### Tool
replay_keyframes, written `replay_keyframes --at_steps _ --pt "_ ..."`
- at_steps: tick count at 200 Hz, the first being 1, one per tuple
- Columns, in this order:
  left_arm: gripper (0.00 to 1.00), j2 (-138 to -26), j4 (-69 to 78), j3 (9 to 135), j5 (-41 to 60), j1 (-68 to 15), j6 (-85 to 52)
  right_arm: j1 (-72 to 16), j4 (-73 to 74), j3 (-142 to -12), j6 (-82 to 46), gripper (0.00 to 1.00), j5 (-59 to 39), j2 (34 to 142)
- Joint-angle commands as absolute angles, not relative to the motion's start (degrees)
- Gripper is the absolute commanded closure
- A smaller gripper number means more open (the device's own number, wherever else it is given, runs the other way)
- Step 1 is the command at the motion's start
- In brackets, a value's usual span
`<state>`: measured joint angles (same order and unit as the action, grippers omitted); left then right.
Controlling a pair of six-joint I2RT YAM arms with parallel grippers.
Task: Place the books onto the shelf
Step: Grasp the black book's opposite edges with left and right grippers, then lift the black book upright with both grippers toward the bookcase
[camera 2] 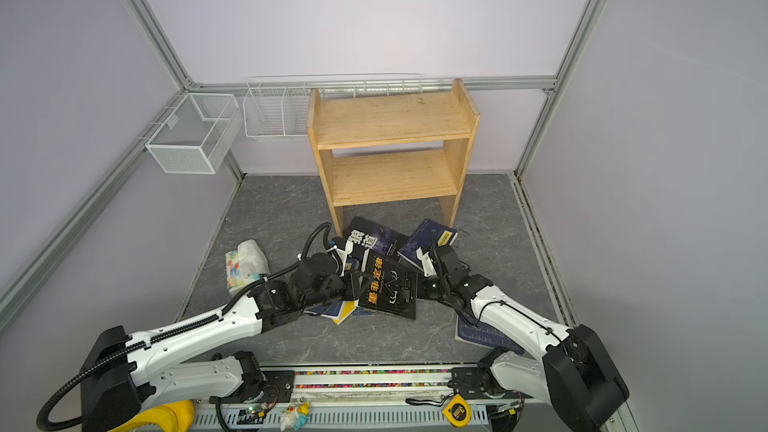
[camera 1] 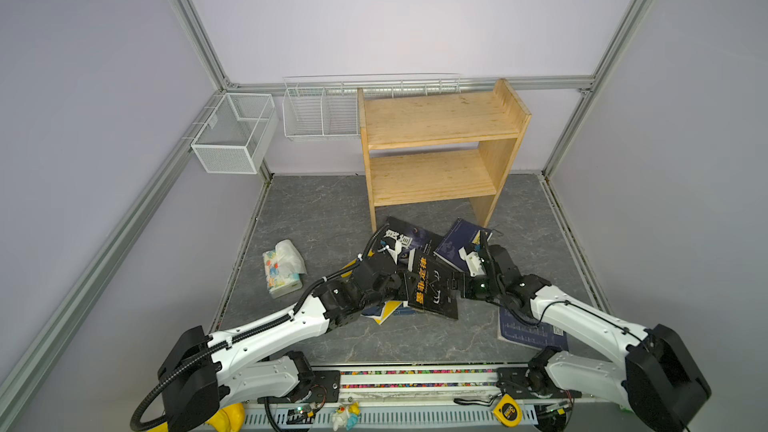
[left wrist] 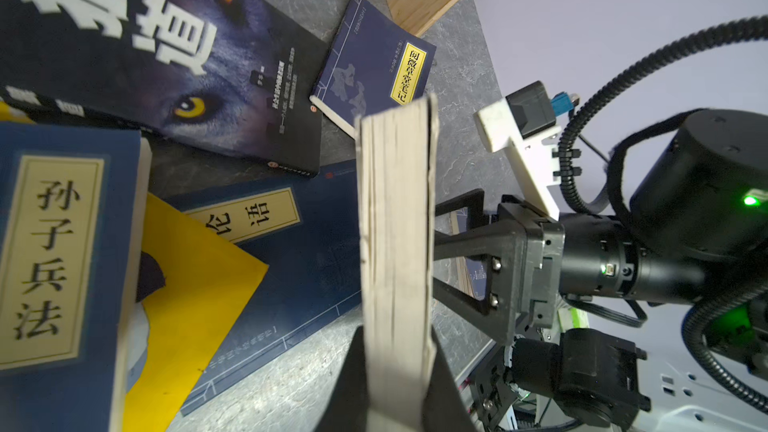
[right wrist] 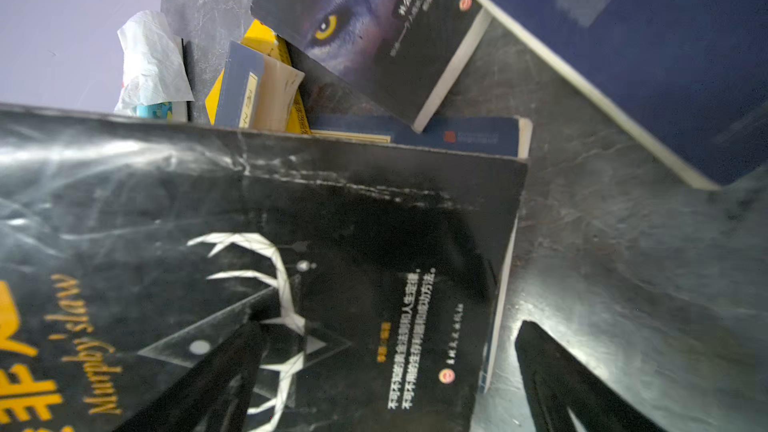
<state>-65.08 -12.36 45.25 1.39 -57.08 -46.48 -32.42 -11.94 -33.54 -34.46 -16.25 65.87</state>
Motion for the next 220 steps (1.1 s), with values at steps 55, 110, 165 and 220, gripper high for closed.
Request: replay_keyframes --at_steps 55,110,165,220 --pt "1.00 -66.1 -42.7 78.4 7.4 -51.5 -30.8 -30.8 -21.6 -46.7 -17.0 0.05 -12.0 54.9" --pt "1.00 -62.2 -42.9 83.6 18.2 -46.7 -26.5 -24.7 -3.4 -46.2 -25.3 0.06 -40.9 51.5" --pt "1.00 -59.0 -35.2 84.1 28.3 -42.2 -26.8 -24.6 4.4 -46.5 -32.0 0.02 -47.4 52.9" --pt "1.00 -58.4 -32.9 85.4 31.4 -41.9 -27.5 -24.6 8.0 -45.4 -35.4 0.03 -47.5 55.0"
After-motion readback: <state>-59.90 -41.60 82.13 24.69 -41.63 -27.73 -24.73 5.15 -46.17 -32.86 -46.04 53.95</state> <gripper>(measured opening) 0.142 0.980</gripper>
